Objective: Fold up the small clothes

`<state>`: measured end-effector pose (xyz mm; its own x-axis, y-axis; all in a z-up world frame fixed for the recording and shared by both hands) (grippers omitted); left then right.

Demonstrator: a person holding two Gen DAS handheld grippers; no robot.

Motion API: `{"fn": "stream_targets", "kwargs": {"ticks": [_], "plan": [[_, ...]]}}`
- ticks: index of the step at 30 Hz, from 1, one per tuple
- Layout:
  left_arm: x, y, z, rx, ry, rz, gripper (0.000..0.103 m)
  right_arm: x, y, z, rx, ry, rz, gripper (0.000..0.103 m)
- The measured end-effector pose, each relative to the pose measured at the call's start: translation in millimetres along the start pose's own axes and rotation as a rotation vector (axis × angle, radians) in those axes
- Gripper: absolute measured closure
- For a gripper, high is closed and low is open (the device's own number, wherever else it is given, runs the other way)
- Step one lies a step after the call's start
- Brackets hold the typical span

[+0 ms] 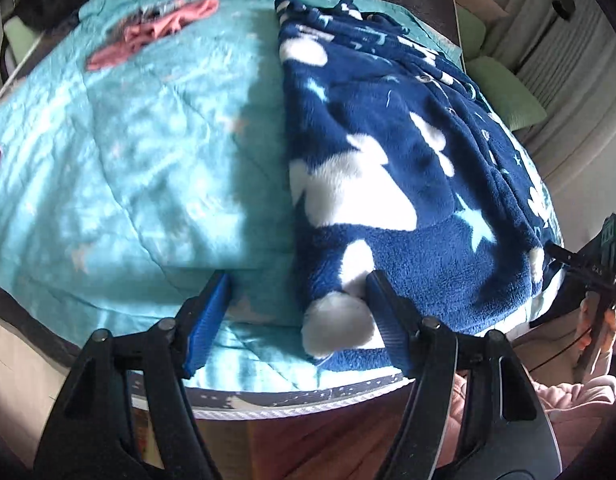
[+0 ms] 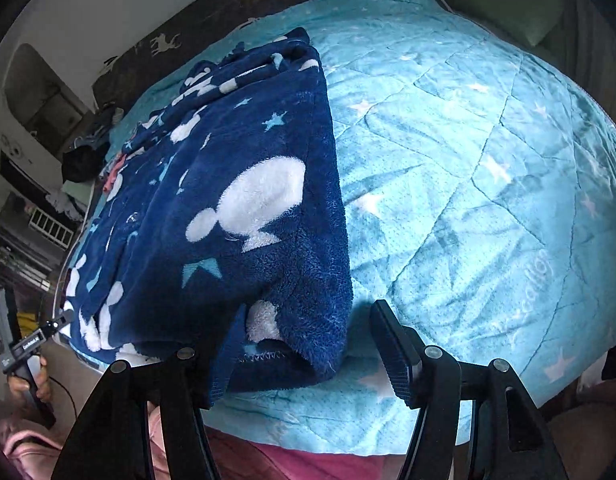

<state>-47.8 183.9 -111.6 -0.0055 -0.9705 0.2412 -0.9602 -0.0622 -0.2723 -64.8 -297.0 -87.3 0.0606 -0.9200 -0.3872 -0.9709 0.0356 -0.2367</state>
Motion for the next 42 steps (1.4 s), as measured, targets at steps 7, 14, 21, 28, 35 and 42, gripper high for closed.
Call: {"fn": "stream_targets", "kwargs": {"ticks": [7,14,21,28,35,42], "plan": [[13,6,-6,-0.02,0.038,0.069,0.084,-16,-14,11,-0.022,0.026,-0.016,0.035],[12,11,-5,-0.045,0.066,0.055,0.07,-29,-24,26,-0.03,-0.004,-0.022,0.035],[19,8,10,-0.077,0.128,0.078,0.037,-24,-22,26,0.033,-0.037,-0.005,0.029],[50,2,23,-0.101,0.061,0.176,0.004,-31,-20,27,0.105,-0.054,-0.056,0.028],[21,-9,11,-0.069,0.12,0.003,0.052,-17,-21,26,0.051,-0.169,0.01,0.041],[13,-5,3,-0.063,0.19,-0.072,0.089,-16,-25,32,0.008,-0.251,0.053,0.085]]}}
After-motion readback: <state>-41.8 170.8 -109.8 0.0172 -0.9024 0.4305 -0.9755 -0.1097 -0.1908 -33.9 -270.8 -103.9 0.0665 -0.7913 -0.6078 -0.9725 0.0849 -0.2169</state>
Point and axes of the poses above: each gripper's, at about its wrist camera, not at the fingertips, and z roughly the way its jaws point, x to its right, y to its underside, the point moved 2 cm from there along z, roughly the way its jaws point, and after that the axes turned 14 degrees about -x, right-handed, at the moved point
